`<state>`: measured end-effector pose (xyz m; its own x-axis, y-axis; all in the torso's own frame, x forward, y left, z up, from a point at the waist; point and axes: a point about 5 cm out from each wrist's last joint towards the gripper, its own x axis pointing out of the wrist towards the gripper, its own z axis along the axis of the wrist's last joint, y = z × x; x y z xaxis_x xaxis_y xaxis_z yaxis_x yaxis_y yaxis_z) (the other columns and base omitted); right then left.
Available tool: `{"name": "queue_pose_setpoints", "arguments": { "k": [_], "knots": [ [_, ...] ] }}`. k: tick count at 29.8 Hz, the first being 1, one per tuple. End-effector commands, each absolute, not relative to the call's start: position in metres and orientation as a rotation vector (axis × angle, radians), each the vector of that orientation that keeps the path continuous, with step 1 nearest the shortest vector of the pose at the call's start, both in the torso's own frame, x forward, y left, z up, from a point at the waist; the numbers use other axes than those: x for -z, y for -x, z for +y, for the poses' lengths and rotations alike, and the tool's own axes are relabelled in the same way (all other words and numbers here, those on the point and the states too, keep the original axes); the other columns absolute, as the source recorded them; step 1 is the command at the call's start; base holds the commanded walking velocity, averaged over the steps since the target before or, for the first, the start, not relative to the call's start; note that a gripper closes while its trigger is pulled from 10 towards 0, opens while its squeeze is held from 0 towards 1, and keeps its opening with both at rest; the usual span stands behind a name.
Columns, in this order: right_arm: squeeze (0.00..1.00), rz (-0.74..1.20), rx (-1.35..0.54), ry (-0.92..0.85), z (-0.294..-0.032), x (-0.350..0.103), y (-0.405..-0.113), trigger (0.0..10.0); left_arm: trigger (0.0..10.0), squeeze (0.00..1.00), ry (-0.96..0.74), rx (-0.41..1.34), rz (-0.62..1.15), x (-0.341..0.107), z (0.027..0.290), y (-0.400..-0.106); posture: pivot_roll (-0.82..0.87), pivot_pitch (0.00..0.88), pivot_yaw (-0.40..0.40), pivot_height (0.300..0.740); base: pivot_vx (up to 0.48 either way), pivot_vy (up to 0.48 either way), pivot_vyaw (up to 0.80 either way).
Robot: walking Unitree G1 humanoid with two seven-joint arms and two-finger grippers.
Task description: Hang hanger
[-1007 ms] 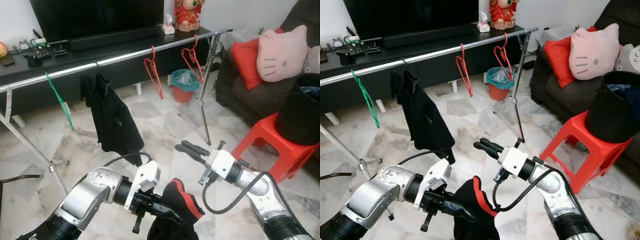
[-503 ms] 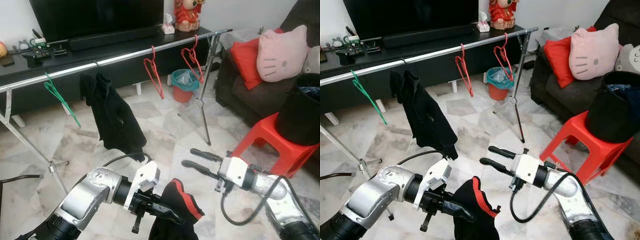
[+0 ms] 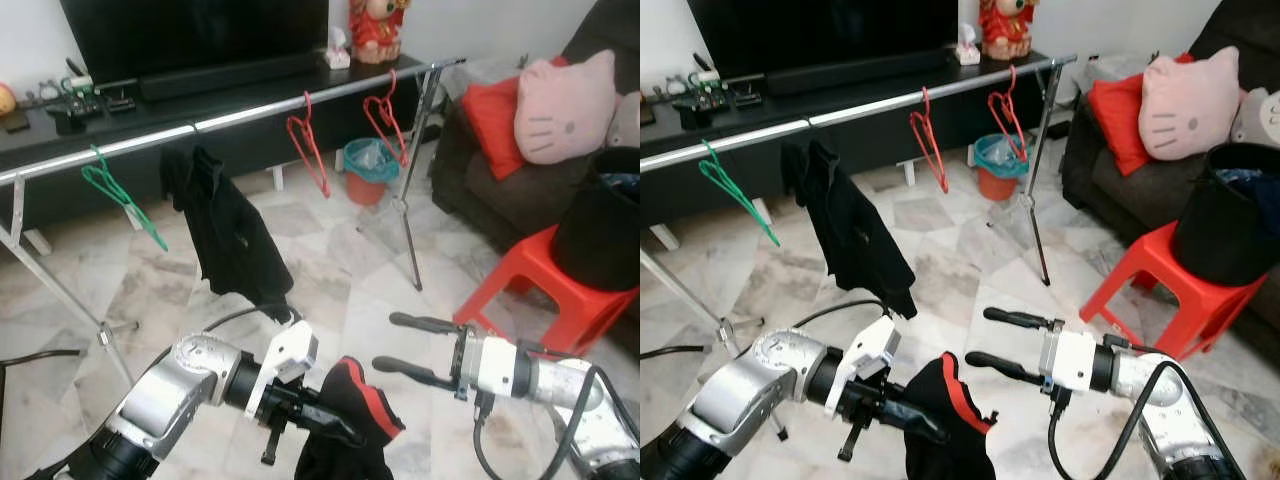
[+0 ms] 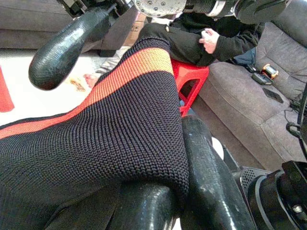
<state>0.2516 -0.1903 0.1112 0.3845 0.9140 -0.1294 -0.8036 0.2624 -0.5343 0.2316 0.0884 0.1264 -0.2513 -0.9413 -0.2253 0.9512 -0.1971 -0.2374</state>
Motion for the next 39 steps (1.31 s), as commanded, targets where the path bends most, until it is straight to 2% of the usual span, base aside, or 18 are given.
{"name": "queue_pose_setpoints", "arguments": {
  "k": [1, 6, 19, 25, 26, 32, 39],
  "knots": [
    [1.00, -0.281, -1.167, 0.604, -0.185, -0.121, -0.255, 10.0, 10.0, 0.00, -0.043, 1.794, 0.356, -0.131, 0.088, -0.235, 0.00, 0.000, 0.037, 0.740, 0.000, 0.000, 0.00],
    [1.00, -0.300, -1.232, 0.628, -0.179, -0.123, -0.248, 10.0, 10.0, 0.00, -0.047, 1.792, 0.354, -0.131, 0.088, -0.236, 0.00, 0.000, 0.035, 0.740, 0.000, 0.000, 0.00],
    [1.00, -0.185, -1.260, 0.769, -0.201, -0.112, -0.238, 10.0, 10.0, 0.00, -0.048, 1.786, 0.350, -0.131, 0.088, -0.238, -0.01, 0.000, 0.032, 0.740, 0.000, 0.000, 0.00],
    [1.00, -0.171, -1.287, 0.772, -0.197, -0.107, -0.233, 10.0, 10.0, 0.00, -0.048, 1.789, 0.348, -0.131, 0.087, -0.238, -0.01, 0.000, 0.034, 0.740, 0.000, 0.000, 0.00],
    [0.00, -0.191, -1.279, 0.787, -0.194, -0.107, -0.234, 10.0, 10.0, 0.00, -0.049, 1.789, 0.347, -0.131, 0.087, -0.238, -0.01, 0.000, 0.034, 0.740, 0.000, 0.000, 0.00],
    [0.00, -0.307, -1.239, 0.817, -0.176, -0.113, -0.245, 10.0, 10.0, 0.00, -0.049, 1.795, 0.343, -0.133, 0.086, -0.238, 0.00, 0.000, 0.031, 0.740, 0.000, 0.000, 0.00],
    [0.00, -0.328, -1.269, 0.786, -0.165, -0.111, -0.243, 10.0, 10.0, 0.00, -0.045, 1.799, 0.338, -0.133, 0.085, -0.237, 0.00, 0.000, 0.026, 0.740, 0.000, 0.000, 0.00]
  ]
}}
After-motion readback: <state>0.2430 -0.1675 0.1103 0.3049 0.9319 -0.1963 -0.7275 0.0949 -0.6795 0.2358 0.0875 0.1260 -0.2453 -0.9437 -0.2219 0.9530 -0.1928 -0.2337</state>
